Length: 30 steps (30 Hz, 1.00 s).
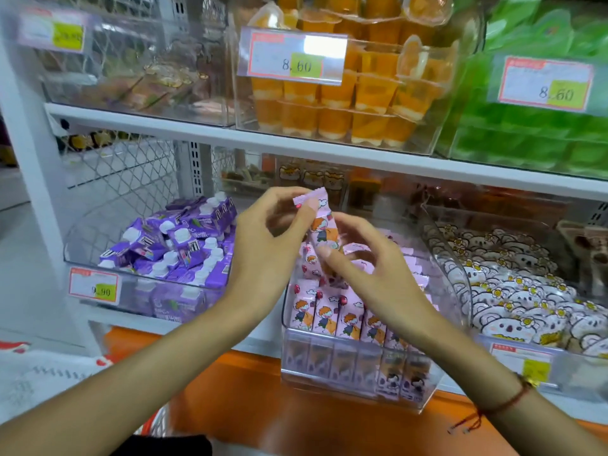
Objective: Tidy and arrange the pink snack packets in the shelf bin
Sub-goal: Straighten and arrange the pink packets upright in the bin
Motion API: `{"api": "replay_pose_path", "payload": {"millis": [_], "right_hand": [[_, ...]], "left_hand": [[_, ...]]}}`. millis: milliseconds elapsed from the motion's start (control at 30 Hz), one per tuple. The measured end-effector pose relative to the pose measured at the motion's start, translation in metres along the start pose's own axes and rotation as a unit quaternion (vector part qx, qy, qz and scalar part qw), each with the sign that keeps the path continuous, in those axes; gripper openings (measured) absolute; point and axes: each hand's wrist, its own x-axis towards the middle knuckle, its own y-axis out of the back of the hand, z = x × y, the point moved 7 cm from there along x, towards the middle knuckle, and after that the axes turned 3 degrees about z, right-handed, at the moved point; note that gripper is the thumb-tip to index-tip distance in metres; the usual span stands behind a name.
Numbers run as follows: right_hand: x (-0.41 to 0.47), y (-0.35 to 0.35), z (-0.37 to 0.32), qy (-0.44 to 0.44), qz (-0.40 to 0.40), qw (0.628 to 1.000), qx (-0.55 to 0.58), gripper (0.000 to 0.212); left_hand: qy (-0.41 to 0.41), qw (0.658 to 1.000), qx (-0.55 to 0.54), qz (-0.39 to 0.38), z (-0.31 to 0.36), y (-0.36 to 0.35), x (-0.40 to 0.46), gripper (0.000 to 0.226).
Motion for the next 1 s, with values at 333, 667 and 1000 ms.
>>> {"api": "replay_pose_path", "payload": {"millis": [333,667,1000], "right_hand": [[-0.005,0.004,0.035,-0.223,0.069,0.948,0.216,0.027],[-0.007,0.007,0.034,-0.216,0.093,0.944,0.230,0.032],[-0.002,0.011,0.024,-0.175,0.064,0.956,0.225,0.031]], "left_hand": [[0.056,0.987,0.107,-0.108,-0.023,-0.004,-0.011,0.022],[-0.028,0.967,0.201,-0.154,-0.009,-0.017,-0.024,0.047],[-0.019,0.961,0.212,-0.178,-0.015,-0.019,-0.025,0.033]]}}
